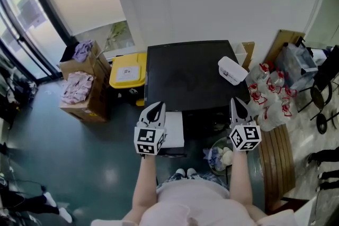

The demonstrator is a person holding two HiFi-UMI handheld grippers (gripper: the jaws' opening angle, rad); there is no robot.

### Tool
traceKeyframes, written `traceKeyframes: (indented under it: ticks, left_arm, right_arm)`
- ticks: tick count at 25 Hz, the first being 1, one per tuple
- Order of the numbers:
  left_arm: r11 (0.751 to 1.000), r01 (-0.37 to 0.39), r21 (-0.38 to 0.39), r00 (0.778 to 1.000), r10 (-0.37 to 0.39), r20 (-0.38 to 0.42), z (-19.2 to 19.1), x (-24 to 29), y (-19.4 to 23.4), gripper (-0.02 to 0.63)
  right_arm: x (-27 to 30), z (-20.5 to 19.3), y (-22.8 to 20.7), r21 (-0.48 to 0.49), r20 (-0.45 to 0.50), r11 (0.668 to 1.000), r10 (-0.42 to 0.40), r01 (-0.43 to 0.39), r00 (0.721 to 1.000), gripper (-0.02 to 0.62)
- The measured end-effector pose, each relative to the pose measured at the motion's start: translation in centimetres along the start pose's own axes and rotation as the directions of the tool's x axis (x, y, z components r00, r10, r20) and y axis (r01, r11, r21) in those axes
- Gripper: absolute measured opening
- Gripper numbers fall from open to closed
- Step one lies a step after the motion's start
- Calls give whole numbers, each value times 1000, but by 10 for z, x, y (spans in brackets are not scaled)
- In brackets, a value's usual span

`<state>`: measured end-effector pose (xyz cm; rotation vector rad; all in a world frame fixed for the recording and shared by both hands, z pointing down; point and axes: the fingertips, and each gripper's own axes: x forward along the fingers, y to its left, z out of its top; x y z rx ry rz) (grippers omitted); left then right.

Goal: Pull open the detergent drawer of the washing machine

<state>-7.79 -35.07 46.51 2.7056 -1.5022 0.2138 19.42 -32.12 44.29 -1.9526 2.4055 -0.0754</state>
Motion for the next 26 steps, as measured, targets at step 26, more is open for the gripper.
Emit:
traceKeyframes:
  ticks: [26]
  left_arm:
    - [1000, 7, 7, 1000, -6, -26, -11, 15, -6, 25]
  right_arm:
    - [11, -16, 3, -34, -45, 997, 63, -65, 997, 14]
